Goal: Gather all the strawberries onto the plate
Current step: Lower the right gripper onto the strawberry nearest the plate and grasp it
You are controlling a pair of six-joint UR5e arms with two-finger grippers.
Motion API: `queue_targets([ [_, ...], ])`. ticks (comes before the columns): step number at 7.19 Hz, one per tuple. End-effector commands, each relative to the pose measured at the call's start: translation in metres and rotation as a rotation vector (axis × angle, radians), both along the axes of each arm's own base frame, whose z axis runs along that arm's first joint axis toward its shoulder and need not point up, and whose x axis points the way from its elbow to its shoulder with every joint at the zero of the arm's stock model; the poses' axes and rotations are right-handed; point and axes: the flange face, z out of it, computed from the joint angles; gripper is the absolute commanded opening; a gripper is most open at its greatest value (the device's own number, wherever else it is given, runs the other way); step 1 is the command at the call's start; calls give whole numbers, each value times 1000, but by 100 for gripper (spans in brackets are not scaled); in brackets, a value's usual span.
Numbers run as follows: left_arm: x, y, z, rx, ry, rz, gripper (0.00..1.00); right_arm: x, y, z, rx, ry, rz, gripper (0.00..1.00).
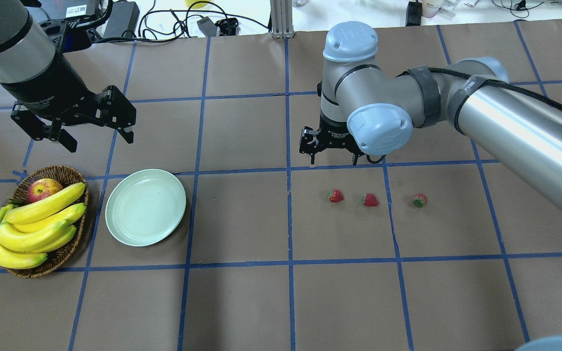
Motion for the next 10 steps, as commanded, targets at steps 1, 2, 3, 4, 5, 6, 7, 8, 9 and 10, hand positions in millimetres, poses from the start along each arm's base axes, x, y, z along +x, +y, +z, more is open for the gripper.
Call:
queue_targets([
  [1,0,0,-1,3,0,0,100,-3,10,-39,47,14,3,96],
  [2,0,0,-1,1,2,0,100,-5,22,-62,97,20,2,96],
  [3,0,0,-2,4,1,0,100,-6,27,-69,111,23,2,96],
  [4,0,1,-3,6,1,0,100,-6,28,-71,117,23,0,89],
  [5,0,1,-2,5,1,0,100,-7,28,-80,133,29,-1,88],
  [6,0,1,-2,4,1,0,100,-7,30,-84,142,30,1,85],
  [7,0,1,-3,6,1,0,100,-7,29,-85,142,31,-1,78],
  [8,0,1,-3,6,1,0,100,-6,27,-86,142,31,-1,71],
  [9,0,1,-3,6,1,0,100,-6,23,-84,134,29,-4,62],
  [10,0,1,-2,5,1,0,100,-6,23,-83,130,28,-5,46],
])
